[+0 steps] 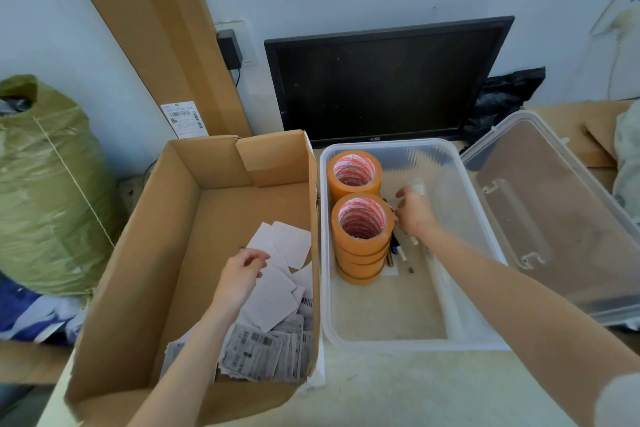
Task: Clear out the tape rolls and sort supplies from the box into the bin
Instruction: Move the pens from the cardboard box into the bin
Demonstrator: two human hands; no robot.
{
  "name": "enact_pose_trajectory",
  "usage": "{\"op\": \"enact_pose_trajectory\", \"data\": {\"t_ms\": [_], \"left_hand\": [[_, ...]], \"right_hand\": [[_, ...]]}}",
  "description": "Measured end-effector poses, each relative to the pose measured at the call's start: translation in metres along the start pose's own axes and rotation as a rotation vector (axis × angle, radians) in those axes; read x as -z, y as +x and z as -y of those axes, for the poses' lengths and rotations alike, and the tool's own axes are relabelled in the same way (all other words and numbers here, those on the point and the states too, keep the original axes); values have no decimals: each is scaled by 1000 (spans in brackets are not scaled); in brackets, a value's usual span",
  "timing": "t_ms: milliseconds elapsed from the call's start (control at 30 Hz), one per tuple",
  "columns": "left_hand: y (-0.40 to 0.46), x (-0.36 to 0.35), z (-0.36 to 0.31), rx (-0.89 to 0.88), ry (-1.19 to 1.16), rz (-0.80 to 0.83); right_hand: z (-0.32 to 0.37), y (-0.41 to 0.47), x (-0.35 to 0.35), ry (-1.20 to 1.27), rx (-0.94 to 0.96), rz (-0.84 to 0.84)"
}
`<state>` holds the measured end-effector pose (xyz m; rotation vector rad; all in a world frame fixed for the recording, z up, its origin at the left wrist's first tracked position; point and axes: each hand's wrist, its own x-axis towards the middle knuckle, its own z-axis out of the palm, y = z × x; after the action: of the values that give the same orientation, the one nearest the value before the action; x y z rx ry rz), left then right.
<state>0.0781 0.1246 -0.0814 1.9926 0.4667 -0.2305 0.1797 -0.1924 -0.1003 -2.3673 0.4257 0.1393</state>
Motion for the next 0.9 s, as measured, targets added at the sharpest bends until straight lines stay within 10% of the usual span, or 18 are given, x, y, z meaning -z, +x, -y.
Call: {"op": "enact_pose_trajectory", "data": {"t_ms": [433,633,900], "left_hand": [[28,6,46,355,-67,-124],[27,2,50,322,99,-86],[30,-12,47,298,459,113]], "right_hand": [[64,-142,44,594,371,1],[61,-175,5,525,353,274],[55,-178,-2,443,337,234]]}}
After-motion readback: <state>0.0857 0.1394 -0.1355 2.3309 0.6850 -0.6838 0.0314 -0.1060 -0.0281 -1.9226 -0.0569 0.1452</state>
